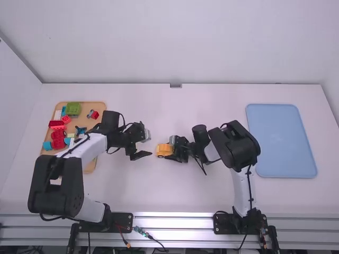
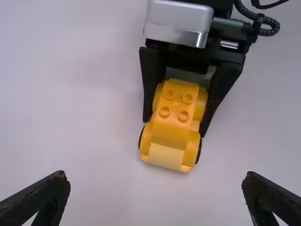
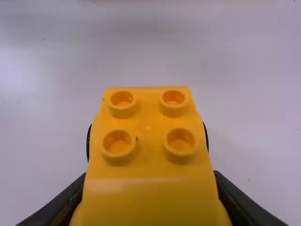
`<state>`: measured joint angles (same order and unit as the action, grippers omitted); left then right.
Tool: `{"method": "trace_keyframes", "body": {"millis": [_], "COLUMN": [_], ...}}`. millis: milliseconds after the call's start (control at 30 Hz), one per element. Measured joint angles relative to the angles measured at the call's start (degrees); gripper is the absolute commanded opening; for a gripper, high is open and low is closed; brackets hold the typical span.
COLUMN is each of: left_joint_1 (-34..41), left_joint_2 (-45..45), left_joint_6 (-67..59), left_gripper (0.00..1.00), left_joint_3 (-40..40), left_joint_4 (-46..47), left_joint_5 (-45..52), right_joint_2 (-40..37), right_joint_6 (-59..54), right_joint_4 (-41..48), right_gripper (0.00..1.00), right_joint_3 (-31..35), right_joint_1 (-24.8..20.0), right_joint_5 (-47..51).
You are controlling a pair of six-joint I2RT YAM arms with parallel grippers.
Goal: Assemble lego blocks to make yellow taxi
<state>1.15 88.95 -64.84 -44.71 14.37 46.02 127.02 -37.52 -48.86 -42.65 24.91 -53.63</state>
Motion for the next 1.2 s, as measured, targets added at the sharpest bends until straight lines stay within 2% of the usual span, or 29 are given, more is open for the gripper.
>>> {"method": "trace_keyframes", "body": {"millis": [133,233,267,300,333,433,533,867,1133,1200], "left_joint_1": [0.0,0.0,0.0,0.0,0.0,-0.3,-1.4,-5.1,-5.1,-5.1], "left_joint_2": [-0.1,-0.3,-0.4,-0.4,-0.5,-0.6,-0.6,-0.6,-0.6,-0.6], "left_joint_6": [1.3,1.9,2.1,2.1,2.1,2.1,2.3,7.4,20.2,21.8], "left_gripper": [0.99,0.99,0.99,0.99,0.99,0.99,0.99,0.99,0.99,0.99], "left_joint_3": [0.2,0.2,0.2,0.2,0.2,0.2,0.2,4.6,11.3,11.8], "left_joint_4": [-1.6,-1.6,-1.6,-1.7,-1.8,-2.1,-3.0,-13.5,-34.2,-35.8], "left_joint_5": [0.3,0.4,0.5,0.5,0.5,0.9,2.2,4.1,3.2,2.7], "right_joint_2": [0.0,0.0,0.0,0.0,0.0,0.0,0.0,-0.4,-1.8,-1.8], "right_joint_6": [0.0,0.0,0.0,0.0,0.0,0.0,0.0,1.6,2.0,2.0], "right_joint_4": [0.0,-0.1,0.0,-0.1,0.0,-0.1,-0.3,0.2,1.7,2.6], "right_gripper": [0.29,0.34,0.46,0.49,0.62,0.73,0.77,0.79,0.77,0.76], "right_joint_3": [0.0,0.0,0.0,0.0,0.0,0.0,0.0,0.0,0.0,0.0], "right_joint_1": [0.0,0.0,0.0,0.0,0.0,0.0,0.0,0.0,1.7,2.2], "right_joint_5": [0.0,0.0,0.0,0.0,0.0,0.0,0.0,0.0,1.0,1.9]}}
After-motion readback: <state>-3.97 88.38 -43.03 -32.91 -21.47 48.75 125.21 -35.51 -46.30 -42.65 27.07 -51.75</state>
